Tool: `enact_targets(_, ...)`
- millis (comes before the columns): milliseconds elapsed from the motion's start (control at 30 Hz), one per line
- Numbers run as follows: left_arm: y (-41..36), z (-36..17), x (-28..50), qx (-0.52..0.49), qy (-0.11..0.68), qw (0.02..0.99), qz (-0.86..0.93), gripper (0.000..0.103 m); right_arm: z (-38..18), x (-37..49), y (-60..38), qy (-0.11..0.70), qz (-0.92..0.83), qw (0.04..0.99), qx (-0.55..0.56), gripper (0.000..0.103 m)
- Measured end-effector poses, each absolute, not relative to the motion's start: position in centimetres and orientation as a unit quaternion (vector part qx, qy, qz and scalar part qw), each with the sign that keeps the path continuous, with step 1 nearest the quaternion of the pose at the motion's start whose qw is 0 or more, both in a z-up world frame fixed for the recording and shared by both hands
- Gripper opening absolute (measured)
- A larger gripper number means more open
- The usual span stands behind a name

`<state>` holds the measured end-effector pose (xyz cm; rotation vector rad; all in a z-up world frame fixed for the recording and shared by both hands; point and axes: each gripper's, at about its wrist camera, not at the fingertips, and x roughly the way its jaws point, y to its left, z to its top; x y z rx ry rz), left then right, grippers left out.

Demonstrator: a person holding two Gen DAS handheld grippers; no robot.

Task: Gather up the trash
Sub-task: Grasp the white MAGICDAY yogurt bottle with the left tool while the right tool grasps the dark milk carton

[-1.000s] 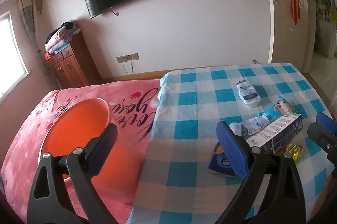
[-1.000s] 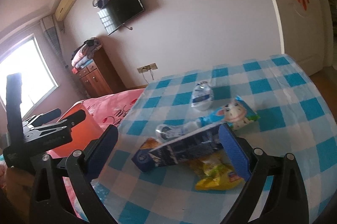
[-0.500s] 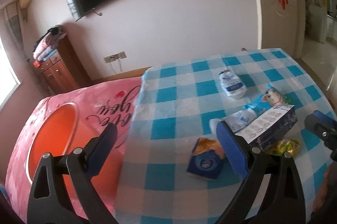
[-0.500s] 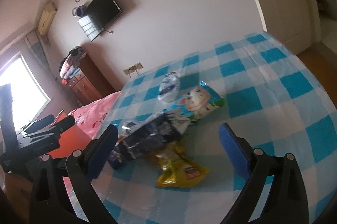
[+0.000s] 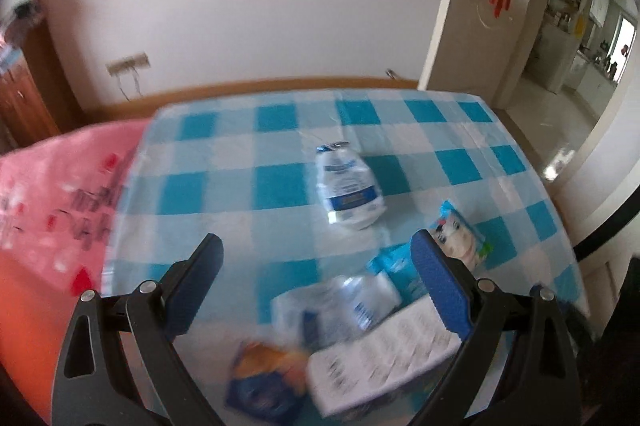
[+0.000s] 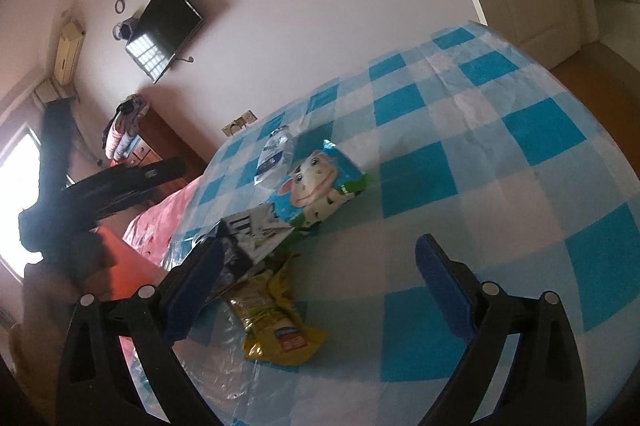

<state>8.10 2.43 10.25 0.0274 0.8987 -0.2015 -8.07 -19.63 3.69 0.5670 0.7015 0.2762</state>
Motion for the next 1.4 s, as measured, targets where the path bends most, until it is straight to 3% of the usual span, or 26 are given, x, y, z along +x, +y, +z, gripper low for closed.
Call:
enact_targets(633,-1.9,2.8,19.5,-0.005,0.561,0.823,-0.089,0.095,3.0,-6.9,-20.9,0.354,0.17,0.871,0.297,0.095)
enact_targets(833,-1.6,2.8,19.4,-0.003,0.558,0.827,-0.076,0.077,3.0,-6.9,-20.3,0.359,0.184,0.866,0.296,0.095)
enact_targets(967,-1.0,3.1,18.5,-0.009,0.547,0.834,-0.066,0.06,3.1,-6.9,-19.8,0.359,0.202,0.861,0.299,0.095)
enact_targets(1400,-0.9,3.2,13.3,-0.047,0.538,0.837,-0.088,0.06,2.4,-6.7,-18.4,0.367,0.275,0.818,0.347,0.095)
